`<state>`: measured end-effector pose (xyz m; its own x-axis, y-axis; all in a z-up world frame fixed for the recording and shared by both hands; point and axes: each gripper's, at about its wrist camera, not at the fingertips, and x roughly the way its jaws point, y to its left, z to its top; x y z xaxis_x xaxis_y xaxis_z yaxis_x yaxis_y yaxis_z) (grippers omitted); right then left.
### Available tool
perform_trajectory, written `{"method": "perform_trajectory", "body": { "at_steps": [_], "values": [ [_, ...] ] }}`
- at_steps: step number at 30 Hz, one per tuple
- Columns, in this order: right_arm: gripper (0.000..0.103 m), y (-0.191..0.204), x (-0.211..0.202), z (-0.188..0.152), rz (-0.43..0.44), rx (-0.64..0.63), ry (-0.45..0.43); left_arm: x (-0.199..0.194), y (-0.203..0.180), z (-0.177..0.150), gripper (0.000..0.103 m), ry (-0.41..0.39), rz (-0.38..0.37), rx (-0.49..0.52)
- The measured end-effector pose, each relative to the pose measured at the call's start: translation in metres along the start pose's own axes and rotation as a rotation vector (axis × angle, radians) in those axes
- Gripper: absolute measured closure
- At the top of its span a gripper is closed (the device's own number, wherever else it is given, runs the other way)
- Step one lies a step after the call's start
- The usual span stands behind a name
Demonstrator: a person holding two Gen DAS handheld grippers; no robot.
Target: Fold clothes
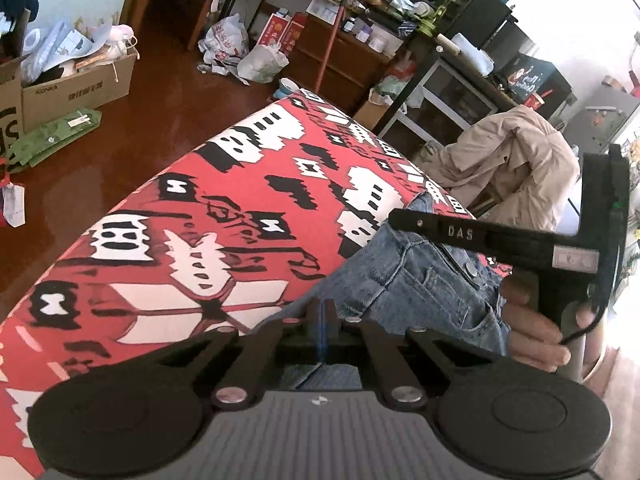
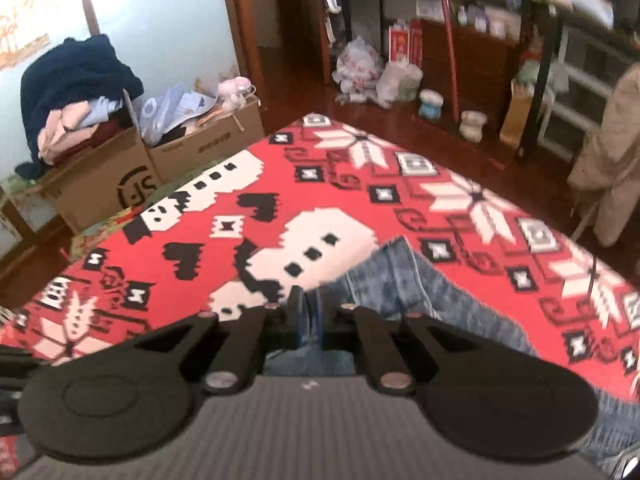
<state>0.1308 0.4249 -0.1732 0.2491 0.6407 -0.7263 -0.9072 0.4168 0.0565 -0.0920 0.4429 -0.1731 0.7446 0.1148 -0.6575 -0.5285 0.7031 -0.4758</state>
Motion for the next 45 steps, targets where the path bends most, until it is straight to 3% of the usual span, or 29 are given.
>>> {"method": "perform_trajectory", "body": {
  "at_steps": [2,4,7,13,15,18,23,25,31,35,39,45],
  "values": [
    [0.097,-0.004,0.002,0.004,-0.001,0.027,0.009,-0.002,0.001,-0.001,0.100,-0.004,0.002,0.003],
    [0.103,-0.014,0.000,0.011,-0.001,0.120,0.026,-0.003,0.004,-0.002,0.100,-0.004,0.000,-0.011],
    [0.103,-0.022,-0.016,0.010,0.023,0.176,-0.002,-0.004,0.007,-0.002,0.100,-0.005,-0.005,-0.027],
    [0.103,0.017,-0.038,-0.009,0.103,0.009,0.010,-0.003,0.012,-0.001,0.100,-0.004,-0.021,-0.063],
    [0.103,0.031,-0.024,-0.014,0.063,-0.038,0.045,-0.004,0.012,-0.001,0.100,-0.005,-0.020,-0.064],
    [0.103,0.032,-0.010,-0.012,0.025,-0.007,0.011,-0.004,0.012,-0.001,0.100,-0.008,-0.019,-0.065],
    [0.102,0.009,-0.009,0.008,0.046,0.105,-0.001,-0.004,0.013,-0.001,0.100,-0.006,-0.019,-0.060],
    [0.101,-0.003,-0.022,0.009,0.043,0.097,-0.031,-0.004,0.013,-0.001,0.100,-0.006,-0.018,-0.056],
    [0.101,-0.026,-0.007,0.002,-0.026,0.014,0.032,-0.008,0.020,-0.005,0.099,-0.018,-0.032,-0.059],
    [0.102,-0.034,0.003,0.010,-0.057,0.076,-0.017,-0.010,0.020,-0.006,0.099,-0.023,-0.033,-0.055],
    [0.103,-0.042,0.014,0.025,-0.074,0.110,0.017,-0.013,0.019,-0.008,0.099,-0.024,-0.021,-0.050],
    [0.099,-0.038,-0.050,0.020,-0.074,0.060,0.003,-0.022,0.007,0.001,0.100,0.024,0.026,-0.020]
  ]
}}
